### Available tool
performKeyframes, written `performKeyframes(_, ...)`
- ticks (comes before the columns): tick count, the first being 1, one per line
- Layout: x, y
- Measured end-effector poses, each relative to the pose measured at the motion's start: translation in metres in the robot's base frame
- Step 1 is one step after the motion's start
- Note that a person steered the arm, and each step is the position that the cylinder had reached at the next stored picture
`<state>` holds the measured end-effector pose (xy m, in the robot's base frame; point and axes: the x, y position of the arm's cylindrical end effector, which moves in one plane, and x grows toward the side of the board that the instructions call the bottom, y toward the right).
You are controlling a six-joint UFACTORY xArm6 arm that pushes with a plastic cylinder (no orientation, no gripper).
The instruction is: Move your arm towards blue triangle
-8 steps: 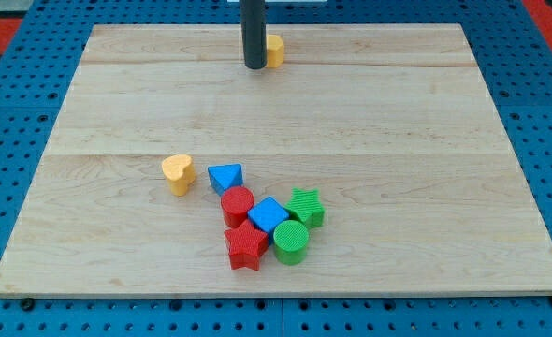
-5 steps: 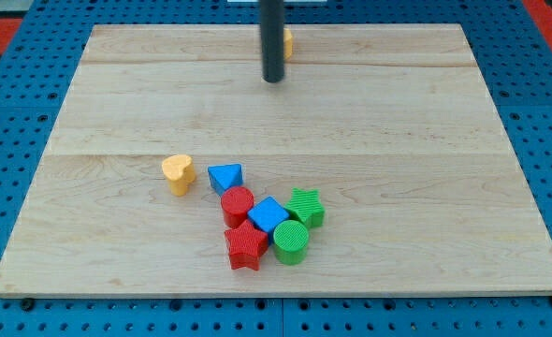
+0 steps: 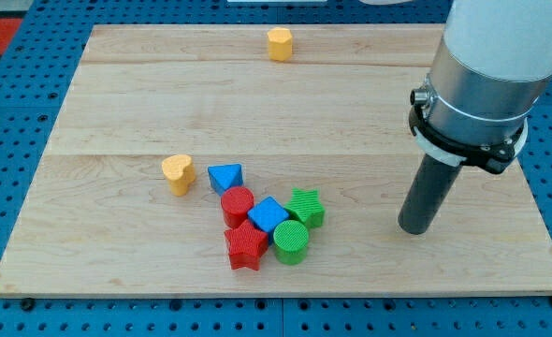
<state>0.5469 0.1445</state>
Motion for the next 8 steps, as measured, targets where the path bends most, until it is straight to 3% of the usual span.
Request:
performKeyframes(2, -0.022, 0.009)
performKeyframes(8, -0.023, 0.002)
